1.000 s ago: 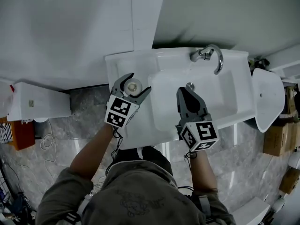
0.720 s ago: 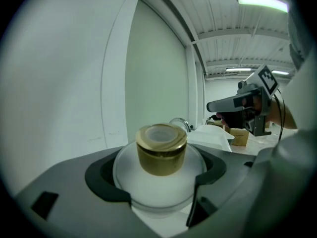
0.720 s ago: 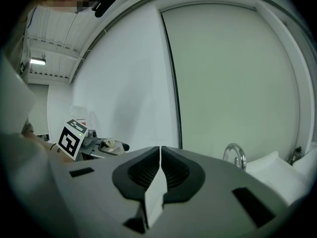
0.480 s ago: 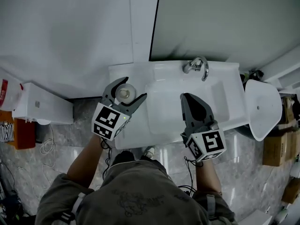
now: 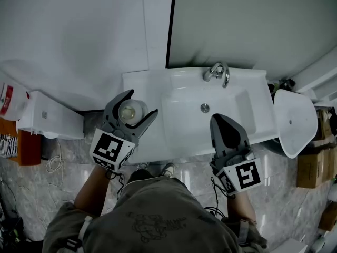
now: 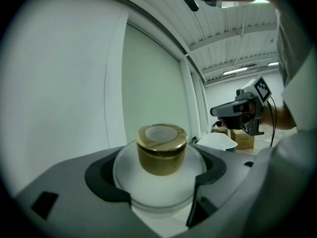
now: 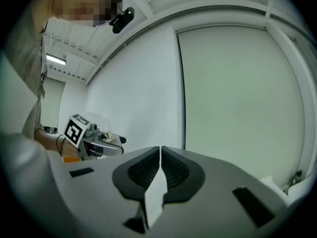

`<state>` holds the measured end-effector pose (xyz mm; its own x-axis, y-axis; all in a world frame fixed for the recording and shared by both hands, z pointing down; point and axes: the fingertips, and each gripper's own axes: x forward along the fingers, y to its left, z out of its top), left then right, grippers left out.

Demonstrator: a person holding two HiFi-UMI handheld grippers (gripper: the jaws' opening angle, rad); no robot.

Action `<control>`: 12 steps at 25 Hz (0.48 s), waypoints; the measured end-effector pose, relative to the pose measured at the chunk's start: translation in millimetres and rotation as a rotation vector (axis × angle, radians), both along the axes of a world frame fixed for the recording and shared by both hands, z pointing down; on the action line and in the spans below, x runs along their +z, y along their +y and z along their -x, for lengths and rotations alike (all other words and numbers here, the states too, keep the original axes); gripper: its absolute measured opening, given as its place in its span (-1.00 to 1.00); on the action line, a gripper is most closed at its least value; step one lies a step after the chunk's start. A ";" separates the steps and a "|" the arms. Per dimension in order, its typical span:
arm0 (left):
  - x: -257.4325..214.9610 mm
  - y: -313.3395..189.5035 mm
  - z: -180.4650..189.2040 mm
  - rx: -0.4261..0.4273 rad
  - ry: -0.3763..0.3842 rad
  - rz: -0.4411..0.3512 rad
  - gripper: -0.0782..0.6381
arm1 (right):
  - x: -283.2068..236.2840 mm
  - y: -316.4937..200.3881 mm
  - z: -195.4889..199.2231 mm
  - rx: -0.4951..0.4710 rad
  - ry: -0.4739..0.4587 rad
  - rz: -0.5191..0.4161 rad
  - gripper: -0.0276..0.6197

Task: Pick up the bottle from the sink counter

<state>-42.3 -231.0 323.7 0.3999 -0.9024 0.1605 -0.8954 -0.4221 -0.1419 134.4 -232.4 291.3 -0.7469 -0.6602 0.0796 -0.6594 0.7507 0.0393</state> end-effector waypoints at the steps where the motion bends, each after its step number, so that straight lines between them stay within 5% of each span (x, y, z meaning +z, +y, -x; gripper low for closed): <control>1: -0.2 3.6 -1.2 -0.007 0.005 -0.001 0.18 | 0.5 3.0 -1.1 -0.010 -0.023 0.014 -0.82; 12: 27.9 34.8 -12.1 -0.068 -0.017 0.087 0.18 | 33.8 24.1 -4.4 -0.065 -0.045 0.130 -0.82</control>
